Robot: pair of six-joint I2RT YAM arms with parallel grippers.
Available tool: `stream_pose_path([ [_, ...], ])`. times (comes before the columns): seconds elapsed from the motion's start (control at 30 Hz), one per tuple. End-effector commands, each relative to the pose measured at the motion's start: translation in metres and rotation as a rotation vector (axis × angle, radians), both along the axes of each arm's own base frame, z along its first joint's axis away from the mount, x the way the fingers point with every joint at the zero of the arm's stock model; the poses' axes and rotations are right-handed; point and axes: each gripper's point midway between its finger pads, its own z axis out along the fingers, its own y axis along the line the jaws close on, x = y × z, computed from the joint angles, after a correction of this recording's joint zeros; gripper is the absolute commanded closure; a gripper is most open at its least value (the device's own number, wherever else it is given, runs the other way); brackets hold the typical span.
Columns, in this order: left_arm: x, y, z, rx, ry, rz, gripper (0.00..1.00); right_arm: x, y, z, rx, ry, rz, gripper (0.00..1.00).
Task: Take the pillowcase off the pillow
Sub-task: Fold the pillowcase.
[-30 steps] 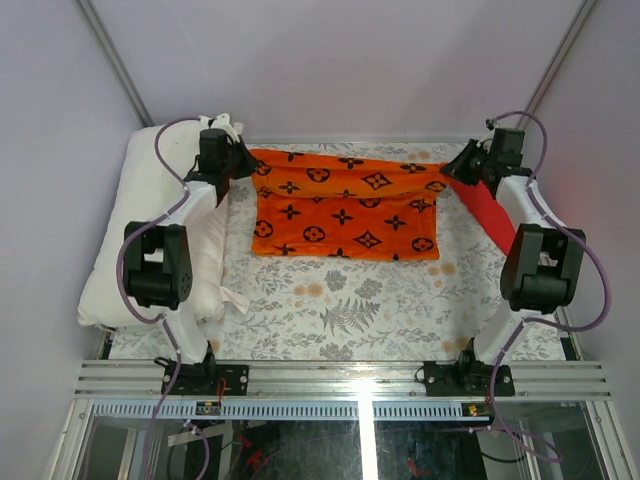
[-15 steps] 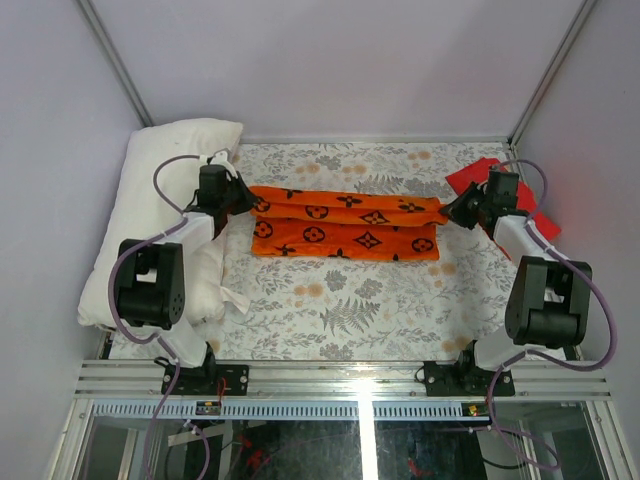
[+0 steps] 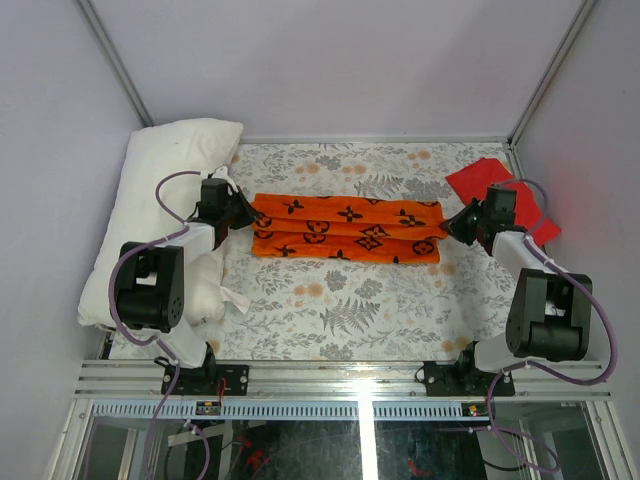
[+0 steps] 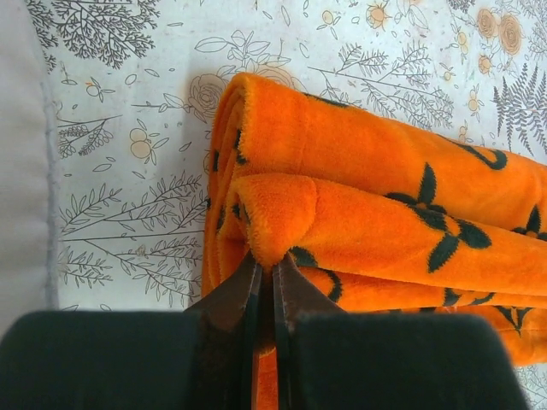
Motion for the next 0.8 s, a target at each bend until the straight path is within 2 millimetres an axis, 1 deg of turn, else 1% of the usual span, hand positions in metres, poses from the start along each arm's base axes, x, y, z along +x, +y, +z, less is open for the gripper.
stream_pose_path([
  [0.0,0.003,0.014,-0.006,0.027,-0.003,0.048,0.96,0.007,-0.018,-0.003,-0.024,-0.021,-0.097,0.98],
  [0.07,0.0,0.011,-0.007,0.014,-0.005,0.033,0.82,0.005,-0.017,-0.007,-0.009,-0.026,-0.108,0.89],
  [0.1,-0.002,0.008,-0.006,0.002,-0.012,0.022,0.7,0.004,-0.016,-0.007,-0.002,-0.035,-0.113,0.83],
  [0.13,-0.002,0.006,-0.002,-0.008,-0.027,0.012,0.53,0.004,-0.016,-0.005,0.002,-0.049,-0.117,0.75],
  [0.17,-0.002,0.002,0.005,-0.016,-0.047,-0.001,0.38,0.005,-0.016,0.0,0.004,-0.07,-0.121,0.62],
  [0.2,-0.001,-0.002,0.016,-0.019,-0.072,-0.014,0.25,0.006,-0.017,0.007,-0.002,-0.095,-0.127,0.5],
  [0.23,-0.001,-0.005,0.027,-0.01,-0.099,-0.019,0.15,0.007,-0.019,0.015,-0.009,-0.121,-0.133,0.41],
  [0.3,0.001,-0.01,0.058,0.021,-0.174,-0.016,0.01,0.009,-0.023,0.037,-0.035,-0.184,-0.15,0.28],
  [0.33,0.0,-0.014,0.082,0.029,-0.228,-0.012,0.0,0.01,-0.027,0.051,-0.056,-0.219,-0.165,0.22],
  [0.4,0.0,-0.024,0.123,-0.007,-0.321,-0.022,0.0,0.012,-0.029,0.075,-0.103,-0.272,-0.175,0.11],
  [0.43,0.0,-0.031,0.142,-0.01,-0.364,-0.03,0.0,0.014,-0.029,0.084,-0.131,-0.286,-0.175,0.09],
  [0.47,0.001,-0.037,0.155,0.02,-0.394,-0.03,0.0,0.017,-0.026,0.092,-0.166,-0.298,-0.166,0.08],
  [0.5,0.004,-0.04,0.164,0.091,-0.405,0.005,0.0,0.019,-0.021,0.097,-0.205,-0.296,-0.148,0.08],
  [0.53,0.011,-0.047,0.178,0.153,-0.426,0.021,0.0,0.024,-0.013,0.103,-0.25,-0.295,-0.125,0.08],
  [0.57,0.014,-0.056,0.166,0.223,-0.389,0.014,0.0,0.029,-0.003,0.105,-0.293,-0.283,-0.095,0.08],
  [0.6,0.024,-0.068,0.175,0.273,-0.388,0.013,0.0,0.036,0.006,0.106,-0.328,-0.264,-0.066,0.09],
  [0.63,0.034,-0.074,0.168,0.338,-0.356,0.013,0.0,0.046,0.021,0.114,-0.352,-0.264,-0.019,0.1],
  [0.67,0.043,-0.08,0.156,0.394,-0.318,0.018,0.0,0.053,0.031,0.111,-0.367,-0.237,0.015,0.1],
  [0.7,0.055,-0.086,0.135,0.444,-0.267,0.013,0.0,0.059,0.04,0.106,-0.378,-0.206,0.049,0.11],
  [0.73,0.064,-0.09,0.12,0.466,-0.224,0.005,0.0,0.065,0.051,0.102,-0.396,-0.177,0.093,0.11],
  [0.77,0.072,-0.097,0.106,0.473,-0.187,-0.011,0.0,0.069,0.059,0.091,-0.425,-0.127,0.133,0.11],
])
